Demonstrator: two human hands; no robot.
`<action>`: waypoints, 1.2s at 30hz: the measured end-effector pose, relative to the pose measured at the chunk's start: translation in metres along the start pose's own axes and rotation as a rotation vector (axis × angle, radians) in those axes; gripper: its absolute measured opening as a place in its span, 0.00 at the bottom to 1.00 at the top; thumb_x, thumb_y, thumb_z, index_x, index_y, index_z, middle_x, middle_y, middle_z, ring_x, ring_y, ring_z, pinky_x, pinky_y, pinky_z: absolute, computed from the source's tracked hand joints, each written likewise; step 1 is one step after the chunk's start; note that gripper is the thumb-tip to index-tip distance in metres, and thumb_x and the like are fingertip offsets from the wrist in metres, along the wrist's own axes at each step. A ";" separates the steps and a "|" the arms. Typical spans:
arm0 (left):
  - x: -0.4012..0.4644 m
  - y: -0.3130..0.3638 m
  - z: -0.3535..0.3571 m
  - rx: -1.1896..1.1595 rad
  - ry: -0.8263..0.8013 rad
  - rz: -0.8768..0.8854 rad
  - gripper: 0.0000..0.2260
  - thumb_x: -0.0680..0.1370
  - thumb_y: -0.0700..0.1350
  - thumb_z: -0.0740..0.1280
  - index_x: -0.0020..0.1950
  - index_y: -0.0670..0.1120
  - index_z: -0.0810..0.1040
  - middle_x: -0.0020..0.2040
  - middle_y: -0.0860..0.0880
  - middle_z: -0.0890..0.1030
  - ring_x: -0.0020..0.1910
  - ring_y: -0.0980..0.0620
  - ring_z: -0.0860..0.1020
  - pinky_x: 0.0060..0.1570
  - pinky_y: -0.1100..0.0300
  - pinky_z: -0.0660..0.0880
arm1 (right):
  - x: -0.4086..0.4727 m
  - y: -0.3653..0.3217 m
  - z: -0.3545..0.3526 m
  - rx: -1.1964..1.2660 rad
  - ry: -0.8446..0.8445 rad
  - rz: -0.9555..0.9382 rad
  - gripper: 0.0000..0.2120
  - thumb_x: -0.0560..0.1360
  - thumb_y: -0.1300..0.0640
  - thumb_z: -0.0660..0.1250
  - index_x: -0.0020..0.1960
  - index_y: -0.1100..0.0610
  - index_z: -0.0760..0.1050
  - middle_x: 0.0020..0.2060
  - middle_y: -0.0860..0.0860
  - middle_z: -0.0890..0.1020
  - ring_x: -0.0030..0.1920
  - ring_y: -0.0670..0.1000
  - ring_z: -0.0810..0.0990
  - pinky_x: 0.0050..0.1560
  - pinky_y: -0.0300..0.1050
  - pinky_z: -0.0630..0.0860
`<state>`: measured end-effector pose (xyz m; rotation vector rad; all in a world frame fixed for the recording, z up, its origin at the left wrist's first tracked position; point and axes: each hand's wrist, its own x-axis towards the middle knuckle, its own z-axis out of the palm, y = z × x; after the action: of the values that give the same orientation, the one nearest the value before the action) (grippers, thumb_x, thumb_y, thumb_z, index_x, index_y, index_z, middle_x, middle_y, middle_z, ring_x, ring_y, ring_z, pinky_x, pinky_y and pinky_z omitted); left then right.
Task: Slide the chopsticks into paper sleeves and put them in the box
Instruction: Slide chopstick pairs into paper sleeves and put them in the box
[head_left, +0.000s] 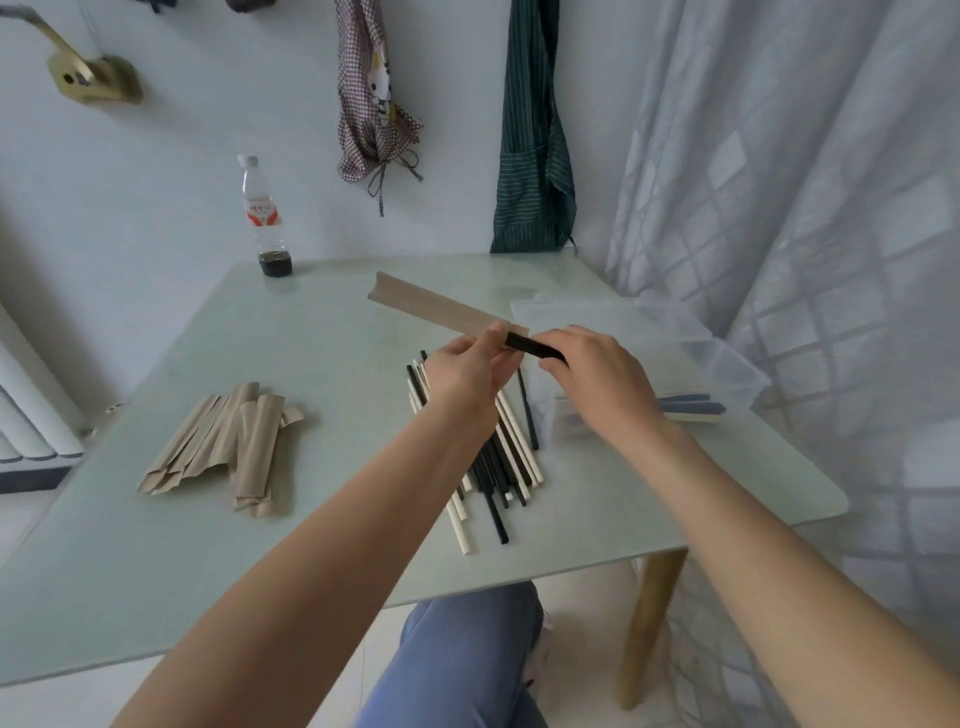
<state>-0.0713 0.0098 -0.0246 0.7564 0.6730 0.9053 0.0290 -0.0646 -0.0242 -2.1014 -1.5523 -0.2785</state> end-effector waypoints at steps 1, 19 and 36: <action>0.001 -0.005 0.011 0.047 -0.022 -0.023 0.05 0.78 0.38 0.65 0.45 0.36 0.76 0.41 0.41 0.81 0.41 0.49 0.82 0.47 0.61 0.80 | -0.002 0.010 -0.006 -0.035 -0.007 0.012 0.11 0.79 0.57 0.62 0.60 0.54 0.76 0.50 0.52 0.79 0.50 0.54 0.78 0.46 0.49 0.74; 0.056 -0.053 0.065 1.958 -0.575 0.344 0.21 0.82 0.57 0.50 0.73 0.53 0.64 0.71 0.49 0.68 0.71 0.45 0.65 0.70 0.41 0.53 | 0.035 0.170 -0.023 -0.174 -0.493 0.296 0.10 0.74 0.63 0.66 0.51 0.53 0.80 0.45 0.54 0.81 0.48 0.55 0.78 0.47 0.46 0.74; 0.056 -0.037 0.044 1.584 -0.442 0.474 0.14 0.82 0.44 0.53 0.58 0.42 0.75 0.55 0.43 0.79 0.56 0.43 0.76 0.58 0.49 0.72 | 0.042 0.121 0.007 0.066 -0.198 0.254 0.12 0.77 0.63 0.61 0.56 0.57 0.80 0.55 0.55 0.80 0.57 0.54 0.78 0.60 0.45 0.72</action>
<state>0.0046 0.0308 -0.0407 2.5189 0.7446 0.4150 0.1549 -0.0525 -0.0445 -2.2995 -1.3579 0.0722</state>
